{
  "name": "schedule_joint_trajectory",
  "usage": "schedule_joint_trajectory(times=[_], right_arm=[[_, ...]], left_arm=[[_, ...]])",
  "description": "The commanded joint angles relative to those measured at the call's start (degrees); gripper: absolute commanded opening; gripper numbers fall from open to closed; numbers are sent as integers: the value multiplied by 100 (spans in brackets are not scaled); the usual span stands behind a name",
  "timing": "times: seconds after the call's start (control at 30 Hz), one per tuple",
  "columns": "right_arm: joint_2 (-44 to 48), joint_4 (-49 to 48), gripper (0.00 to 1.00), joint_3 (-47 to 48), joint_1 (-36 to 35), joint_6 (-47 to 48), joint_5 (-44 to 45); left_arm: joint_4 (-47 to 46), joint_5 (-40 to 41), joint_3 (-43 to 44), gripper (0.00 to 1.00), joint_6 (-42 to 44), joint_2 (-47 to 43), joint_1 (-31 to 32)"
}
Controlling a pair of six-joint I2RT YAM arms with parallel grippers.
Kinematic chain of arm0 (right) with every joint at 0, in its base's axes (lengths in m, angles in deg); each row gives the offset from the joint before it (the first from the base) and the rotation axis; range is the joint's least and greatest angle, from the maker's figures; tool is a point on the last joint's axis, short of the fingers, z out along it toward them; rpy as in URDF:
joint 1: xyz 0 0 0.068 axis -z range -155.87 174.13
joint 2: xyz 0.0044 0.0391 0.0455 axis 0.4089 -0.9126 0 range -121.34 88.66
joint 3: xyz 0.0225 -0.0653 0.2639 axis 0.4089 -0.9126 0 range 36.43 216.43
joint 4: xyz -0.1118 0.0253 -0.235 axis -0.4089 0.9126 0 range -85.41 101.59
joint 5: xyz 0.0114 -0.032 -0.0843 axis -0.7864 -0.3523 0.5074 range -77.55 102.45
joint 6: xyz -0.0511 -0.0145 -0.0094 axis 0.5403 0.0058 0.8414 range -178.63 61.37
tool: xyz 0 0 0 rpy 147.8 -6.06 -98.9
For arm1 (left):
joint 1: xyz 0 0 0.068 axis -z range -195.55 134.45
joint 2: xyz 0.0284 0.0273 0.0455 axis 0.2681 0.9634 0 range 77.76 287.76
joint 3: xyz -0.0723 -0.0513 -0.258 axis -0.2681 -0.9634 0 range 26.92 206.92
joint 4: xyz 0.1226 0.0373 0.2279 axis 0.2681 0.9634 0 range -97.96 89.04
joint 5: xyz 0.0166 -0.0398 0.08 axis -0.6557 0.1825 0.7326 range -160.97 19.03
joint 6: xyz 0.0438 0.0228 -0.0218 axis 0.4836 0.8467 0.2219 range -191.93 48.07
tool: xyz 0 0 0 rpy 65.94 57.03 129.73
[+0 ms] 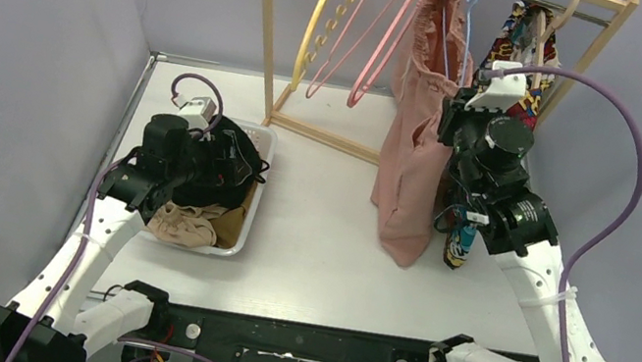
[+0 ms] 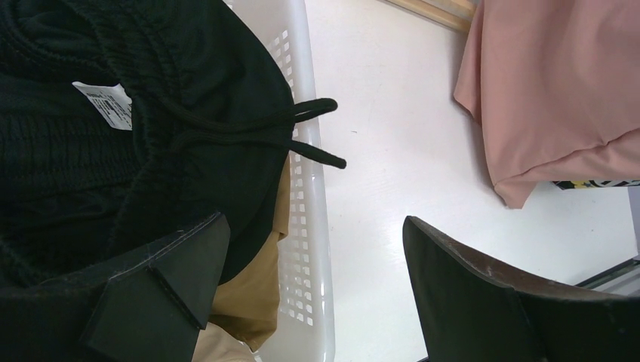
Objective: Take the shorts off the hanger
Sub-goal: Pick up the hanger from the clothes rod.
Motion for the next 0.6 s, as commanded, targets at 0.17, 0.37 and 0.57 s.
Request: schedule_joint_trajectory(times=[0.17,0.37,0.57], right_arm=[[943,-18,0,-513,-142,-741,339],[1213,1061,0,-779,-164,-1427,216],[1869,1787,0,-1568,-188,-2130,-1045]], left_arm=[[-379,-33,55,86,-95,-157,-3],[-440,-100,80,86,-193,-156,-1],[-467,-152,88,86,-256,-170,5]])
